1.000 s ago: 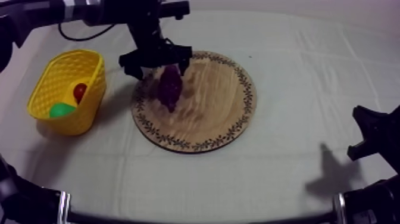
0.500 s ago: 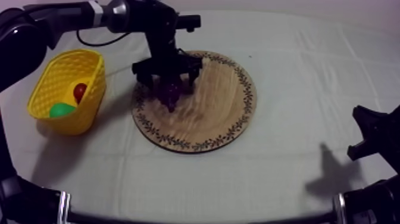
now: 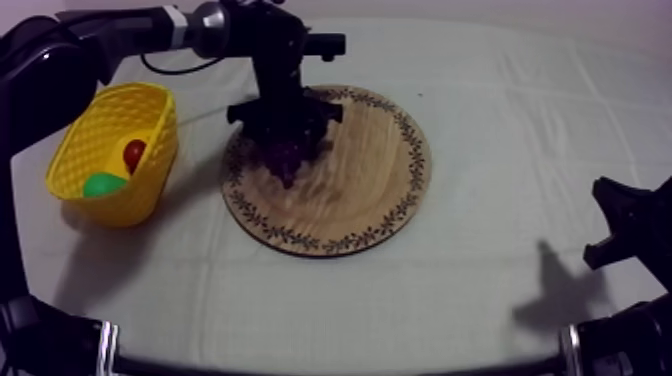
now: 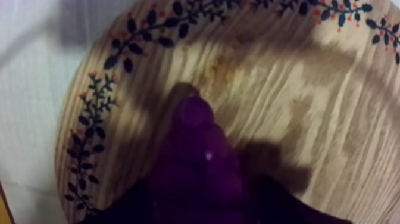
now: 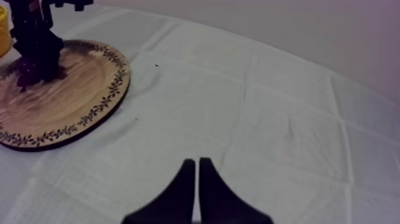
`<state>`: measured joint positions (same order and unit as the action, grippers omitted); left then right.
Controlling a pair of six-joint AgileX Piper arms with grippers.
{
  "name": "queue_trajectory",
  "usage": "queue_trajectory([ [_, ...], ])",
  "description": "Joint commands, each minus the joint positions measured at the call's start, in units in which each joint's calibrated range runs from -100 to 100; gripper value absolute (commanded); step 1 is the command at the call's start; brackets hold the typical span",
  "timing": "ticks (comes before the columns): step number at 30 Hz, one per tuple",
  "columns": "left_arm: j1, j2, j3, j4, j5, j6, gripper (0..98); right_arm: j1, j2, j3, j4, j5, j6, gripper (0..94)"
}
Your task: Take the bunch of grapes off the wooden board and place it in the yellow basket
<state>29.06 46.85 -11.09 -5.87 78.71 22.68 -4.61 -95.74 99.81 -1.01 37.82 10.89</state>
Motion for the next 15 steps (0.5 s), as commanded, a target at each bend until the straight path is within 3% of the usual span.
queue_trajectory([
  [1, 0.0, 0.0, -0.1, -0.02, 0.2, -0.1, 54.9, 0.0, 0.0, 0.0, 0.0, 0.0, 0.0, 0.4],
  [8, -0.1, -1.4, -0.2, -0.34, 0.7, -1.2, 39.3, 0.0, 0.0, 0.0, 0.0, 0.0, 0.0, 0.4],
  [15, -1.0, -8.0, 2.6, -0.38, 0.8, -2.1, 38.6, 0.0, 0.0, 0.0, 0.0, 0.0, 0.1, 0.4],
])
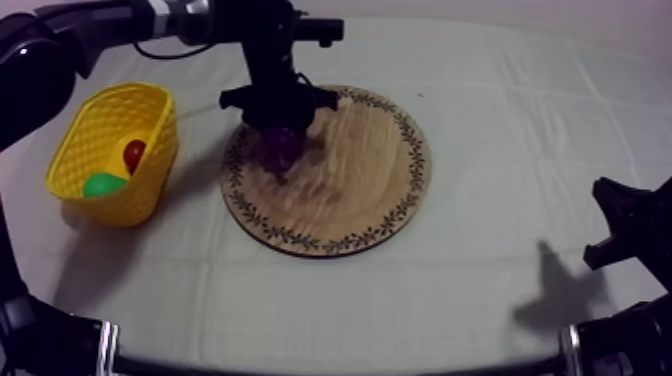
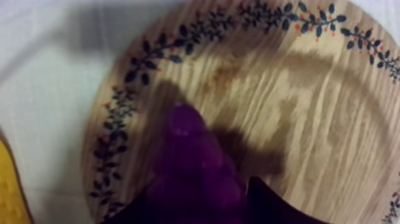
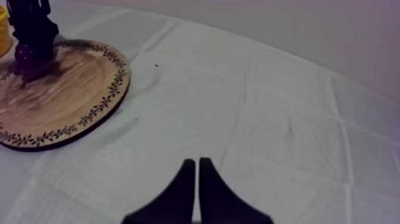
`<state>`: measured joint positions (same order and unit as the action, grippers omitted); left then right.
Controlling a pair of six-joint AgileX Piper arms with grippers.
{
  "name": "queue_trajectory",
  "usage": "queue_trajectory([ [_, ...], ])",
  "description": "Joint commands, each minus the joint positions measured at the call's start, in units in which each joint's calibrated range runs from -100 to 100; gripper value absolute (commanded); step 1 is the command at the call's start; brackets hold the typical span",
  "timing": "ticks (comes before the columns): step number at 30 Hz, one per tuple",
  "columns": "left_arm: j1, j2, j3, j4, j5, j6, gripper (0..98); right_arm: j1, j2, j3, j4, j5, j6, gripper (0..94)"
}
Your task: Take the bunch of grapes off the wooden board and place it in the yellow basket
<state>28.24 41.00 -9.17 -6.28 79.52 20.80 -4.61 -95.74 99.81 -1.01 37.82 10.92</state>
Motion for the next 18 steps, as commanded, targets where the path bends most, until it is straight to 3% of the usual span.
queue_trajectory([
  [1, -0.4, -3.7, 1.7, 0.07, 0.0, -0.5, 38.7, 0.0, 0.0, 0.0, 0.0, 0.0, 0.0, 0.4],
  [12, -3.3, -27.3, 21.7, -0.67, 2.2, -4.7, 39.2, 0.0, 0.0, 0.0, 0.0, 0.0, 0.0, 0.4],
  [18, -5.5, -39.7, 29.6, -3.31, 2.6, -7.6, 39.1, 0.0, 0.0, 0.0, 0.0, 0.0, 0.0, 0.4],
])
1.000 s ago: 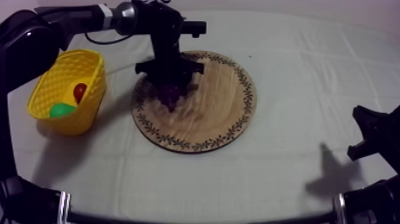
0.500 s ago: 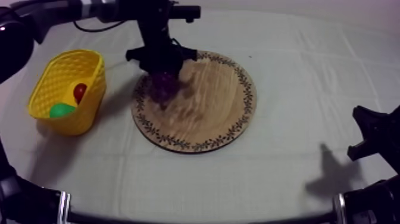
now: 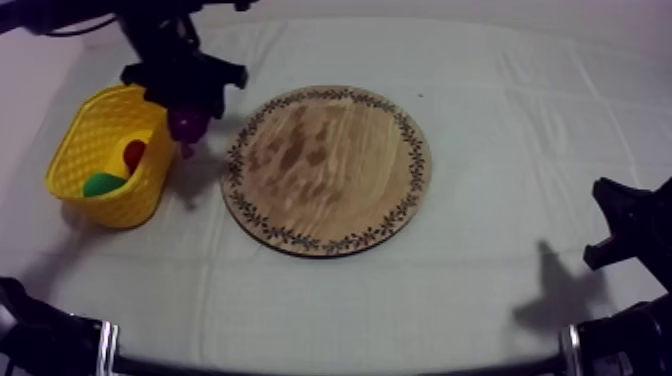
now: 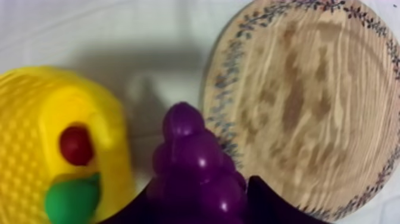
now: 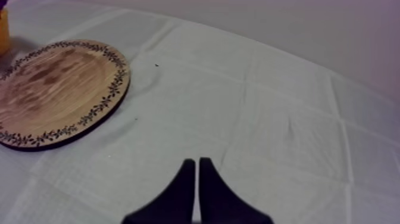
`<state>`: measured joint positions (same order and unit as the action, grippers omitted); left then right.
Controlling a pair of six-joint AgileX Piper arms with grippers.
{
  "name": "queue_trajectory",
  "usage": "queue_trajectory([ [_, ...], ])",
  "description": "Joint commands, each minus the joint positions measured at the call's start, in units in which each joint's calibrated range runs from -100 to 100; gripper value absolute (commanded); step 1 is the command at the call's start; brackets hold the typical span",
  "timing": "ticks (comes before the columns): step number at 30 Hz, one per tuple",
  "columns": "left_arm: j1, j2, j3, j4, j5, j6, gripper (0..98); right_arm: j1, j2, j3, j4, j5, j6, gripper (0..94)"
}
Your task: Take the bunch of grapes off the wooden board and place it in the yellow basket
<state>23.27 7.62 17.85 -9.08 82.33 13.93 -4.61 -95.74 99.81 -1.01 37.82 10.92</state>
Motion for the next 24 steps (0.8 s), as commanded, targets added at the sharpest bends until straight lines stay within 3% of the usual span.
queue_trajectory([
  [1, -1.1, -7.9, 3.2, -1.11, -0.3, -1.2, 39.3, 0.0, 0.0, 0.0, 0.0, 0.0, 0.0, 0.4],
  [5, -3.6, -12.8, 5.5, -4.01, -2.8, -2.5, 40.3, 0.0, 0.0, 0.0, 0.0, 0.0, 0.0, 0.4],
  [11, -8.4, -17.1, 11.4, -7.80, -11.7, -3.1, 38.7, 0.0, 0.0, 0.0, 0.0, 0.0, 0.0, 0.4],
  [17, -11.1, -18.9, 17.8, -8.94, -15.6, -3.4, 39.9, 0.0, 0.0, 0.0, 0.0, 0.0, 0.0, 0.4],
  [24, -14.2, -20.2, 28.8, -10.08, -28.0, -2.8, 39.8, 0.0, 0.0, 0.0, 0.0, 0.0, 0.0, 0.4],
])
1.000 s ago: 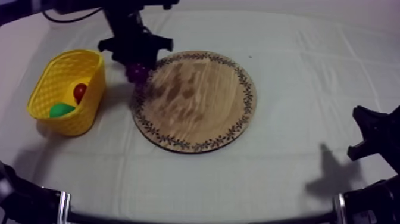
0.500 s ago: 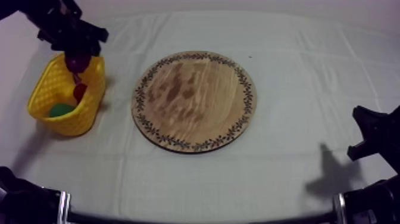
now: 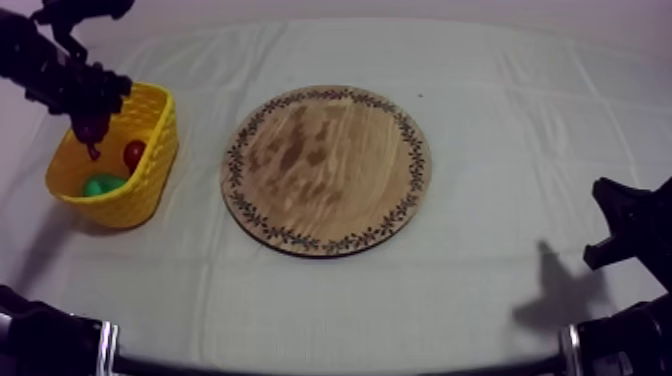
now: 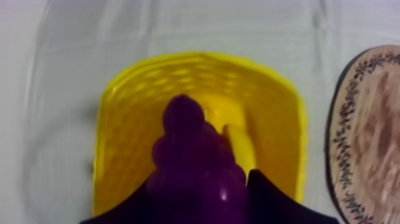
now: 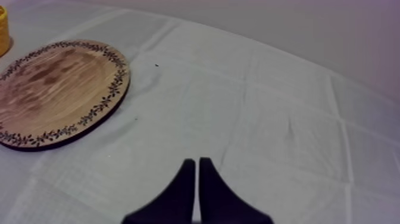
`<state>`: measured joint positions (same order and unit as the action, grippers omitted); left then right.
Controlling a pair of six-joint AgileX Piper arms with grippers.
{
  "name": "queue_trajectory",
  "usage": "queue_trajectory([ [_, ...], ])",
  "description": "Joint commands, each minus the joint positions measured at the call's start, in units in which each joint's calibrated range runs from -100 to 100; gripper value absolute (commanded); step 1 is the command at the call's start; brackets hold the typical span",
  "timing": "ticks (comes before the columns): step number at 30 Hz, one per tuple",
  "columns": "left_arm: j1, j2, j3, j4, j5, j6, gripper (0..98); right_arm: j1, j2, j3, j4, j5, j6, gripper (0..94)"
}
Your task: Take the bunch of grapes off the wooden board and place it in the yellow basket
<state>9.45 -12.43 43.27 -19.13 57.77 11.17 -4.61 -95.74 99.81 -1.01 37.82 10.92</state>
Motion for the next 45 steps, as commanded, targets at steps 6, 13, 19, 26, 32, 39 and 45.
queue_trajectory([
  [6, -0.9, -1.3, 9.2, 0.11, -6.0, -0.8, 39.9, 0.0, 0.0, 0.0, 0.0, 0.0, 0.0, 0.4],
  [13, -0.9, -2.7, 14.0, 0.05, -8.1, -1.4, 40.7, 0.0, 0.0, 0.0, 0.0, 0.0, 0.0, 0.4],
  [19, -1.0, -2.7, 14.5, 0.20, -8.1, -0.9, 61.5, 0.0, 0.0, 0.0, 0.0, 0.0, 0.0, 0.4],
  [26, -1.5, -1.8, 13.6, 0.38, -7.7, -0.1, 93.0, 0.0, 0.0, 0.0, 0.0, 0.0, 0.0, 0.4],
  [32, -1.8, -1.8, 11.9, 0.55, -7.9, -0.2, 79.7, 0.0, 0.0, 0.0, 0.0, 0.0, 0.0, 0.4],
  [39, -1.9, -6.3, 7.4, -0.32, -9.9, 1.0, 28.9, 0.0, 0.0, 0.0, 0.0, 0.0, 0.0, 0.4],
  [45, -3.1, -16.1, 7.6, -0.13, -14.9, 2.3, 15.3, 0.0, 0.0, 0.0, 0.0, 0.0, 0.0, 0.4],
])
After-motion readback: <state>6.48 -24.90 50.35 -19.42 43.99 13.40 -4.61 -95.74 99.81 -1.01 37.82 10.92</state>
